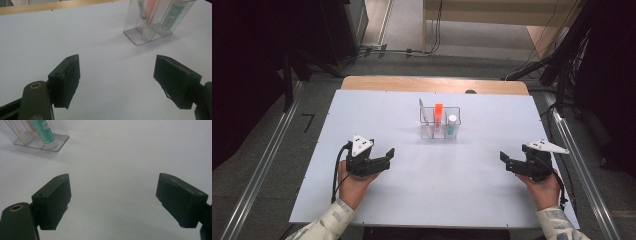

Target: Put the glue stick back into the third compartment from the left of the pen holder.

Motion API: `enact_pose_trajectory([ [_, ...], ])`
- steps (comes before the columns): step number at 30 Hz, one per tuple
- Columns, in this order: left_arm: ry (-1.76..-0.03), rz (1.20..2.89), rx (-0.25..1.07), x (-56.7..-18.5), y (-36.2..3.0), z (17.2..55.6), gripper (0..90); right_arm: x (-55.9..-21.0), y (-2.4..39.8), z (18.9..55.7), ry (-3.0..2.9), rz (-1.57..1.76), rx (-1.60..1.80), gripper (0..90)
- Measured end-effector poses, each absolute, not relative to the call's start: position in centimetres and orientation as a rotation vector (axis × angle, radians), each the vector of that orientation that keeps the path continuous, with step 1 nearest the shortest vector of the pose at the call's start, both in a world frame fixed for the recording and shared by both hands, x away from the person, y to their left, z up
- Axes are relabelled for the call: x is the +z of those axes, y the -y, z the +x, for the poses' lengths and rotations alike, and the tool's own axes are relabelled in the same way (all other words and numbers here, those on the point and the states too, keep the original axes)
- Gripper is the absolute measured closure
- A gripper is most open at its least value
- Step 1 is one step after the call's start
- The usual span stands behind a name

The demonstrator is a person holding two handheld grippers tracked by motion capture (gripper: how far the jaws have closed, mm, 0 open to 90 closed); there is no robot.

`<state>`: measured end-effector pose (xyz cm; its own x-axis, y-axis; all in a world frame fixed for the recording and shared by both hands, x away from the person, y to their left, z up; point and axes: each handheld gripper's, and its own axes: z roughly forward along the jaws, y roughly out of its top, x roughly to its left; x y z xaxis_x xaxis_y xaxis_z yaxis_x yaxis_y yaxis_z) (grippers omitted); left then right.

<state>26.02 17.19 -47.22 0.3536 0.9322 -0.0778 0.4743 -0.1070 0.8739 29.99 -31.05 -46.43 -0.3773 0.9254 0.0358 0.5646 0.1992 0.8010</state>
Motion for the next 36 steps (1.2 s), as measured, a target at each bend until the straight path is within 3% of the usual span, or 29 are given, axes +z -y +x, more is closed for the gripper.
enact_pose_trajectory([
  [13, -1.335, 1.695, 0.691, -47.6, -20.6, 24.9, 22.0, -46.5, 32.1, 29.4, -2.003, 1.406, 1.033, 11.3],
  [36, -1.374, 1.662, 0.738, -47.8, -22.4, 24.1, 22.0, -46.7, 33.9, 28.6, -1.963, 1.452, 0.999, 9.5],
])
